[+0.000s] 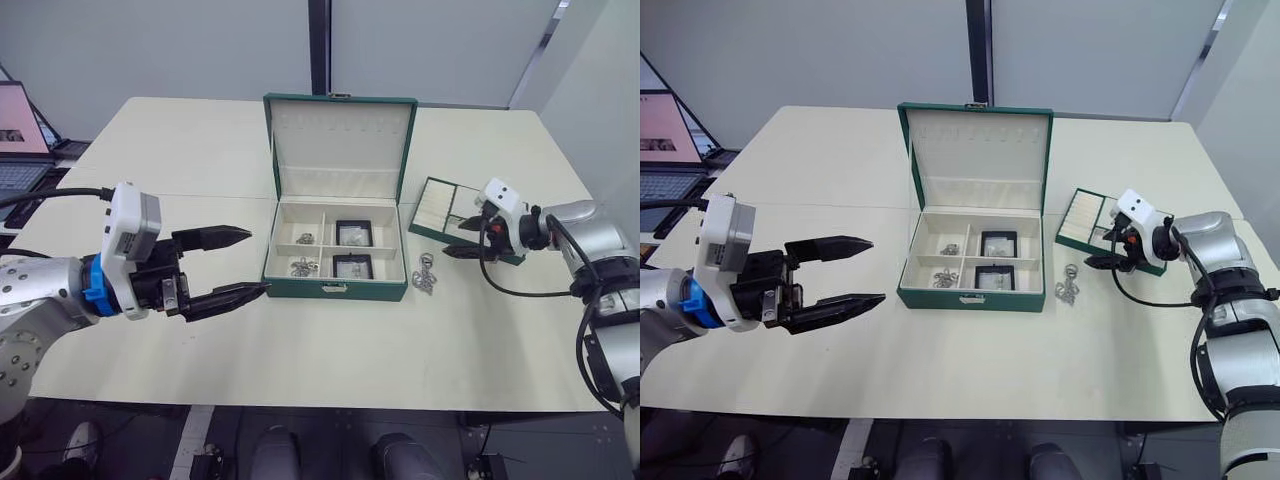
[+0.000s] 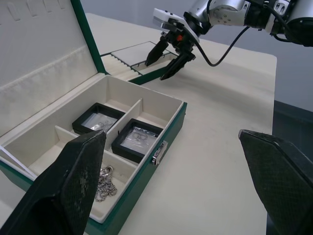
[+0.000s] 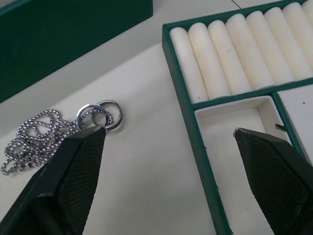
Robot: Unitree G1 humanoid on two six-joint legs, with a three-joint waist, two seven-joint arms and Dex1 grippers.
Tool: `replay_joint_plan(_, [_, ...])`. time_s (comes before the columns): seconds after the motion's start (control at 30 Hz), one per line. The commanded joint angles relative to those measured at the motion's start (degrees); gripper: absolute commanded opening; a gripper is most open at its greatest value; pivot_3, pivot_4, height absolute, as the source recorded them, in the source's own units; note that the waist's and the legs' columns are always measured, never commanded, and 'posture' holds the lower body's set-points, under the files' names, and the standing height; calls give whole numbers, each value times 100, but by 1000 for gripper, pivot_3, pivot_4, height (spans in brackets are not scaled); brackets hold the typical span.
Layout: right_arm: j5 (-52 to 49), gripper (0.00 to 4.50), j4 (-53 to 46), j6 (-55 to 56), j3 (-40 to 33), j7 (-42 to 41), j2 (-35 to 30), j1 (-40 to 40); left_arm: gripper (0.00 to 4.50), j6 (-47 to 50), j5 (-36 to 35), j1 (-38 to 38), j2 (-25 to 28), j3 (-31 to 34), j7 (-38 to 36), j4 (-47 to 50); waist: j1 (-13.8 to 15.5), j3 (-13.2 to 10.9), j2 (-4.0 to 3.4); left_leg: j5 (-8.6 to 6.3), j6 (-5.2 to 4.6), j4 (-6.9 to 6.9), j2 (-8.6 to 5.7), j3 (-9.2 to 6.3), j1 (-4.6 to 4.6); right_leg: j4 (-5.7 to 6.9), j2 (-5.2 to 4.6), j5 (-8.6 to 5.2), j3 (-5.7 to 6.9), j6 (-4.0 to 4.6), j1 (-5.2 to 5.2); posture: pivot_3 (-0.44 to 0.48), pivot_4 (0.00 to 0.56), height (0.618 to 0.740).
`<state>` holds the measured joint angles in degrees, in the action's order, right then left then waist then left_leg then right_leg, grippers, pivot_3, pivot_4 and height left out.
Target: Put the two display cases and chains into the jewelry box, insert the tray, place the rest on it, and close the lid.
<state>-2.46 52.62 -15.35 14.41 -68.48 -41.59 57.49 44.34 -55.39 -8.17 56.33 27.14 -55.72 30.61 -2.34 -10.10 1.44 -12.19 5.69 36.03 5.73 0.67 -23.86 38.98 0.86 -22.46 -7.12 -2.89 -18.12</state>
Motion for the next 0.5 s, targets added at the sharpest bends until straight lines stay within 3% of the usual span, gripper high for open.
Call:
replay_joint_plan(0.03, [169,4441,283,273,-131,-63,8,251,4500,28,-160,47,102,251,63,196,-4,0,0,0,0,-1,0,0,0,0,0,0,-1,0,0,0,150,740])
replay_joint_plan(0.5, [591,4441,1111,791,-219,-37,190,564,4500,-161,-56,329,64,364,-18,158,-98,-2,-4,1,2,-1,0,-3,1,1,0,0,2,0,4,0,150,740])
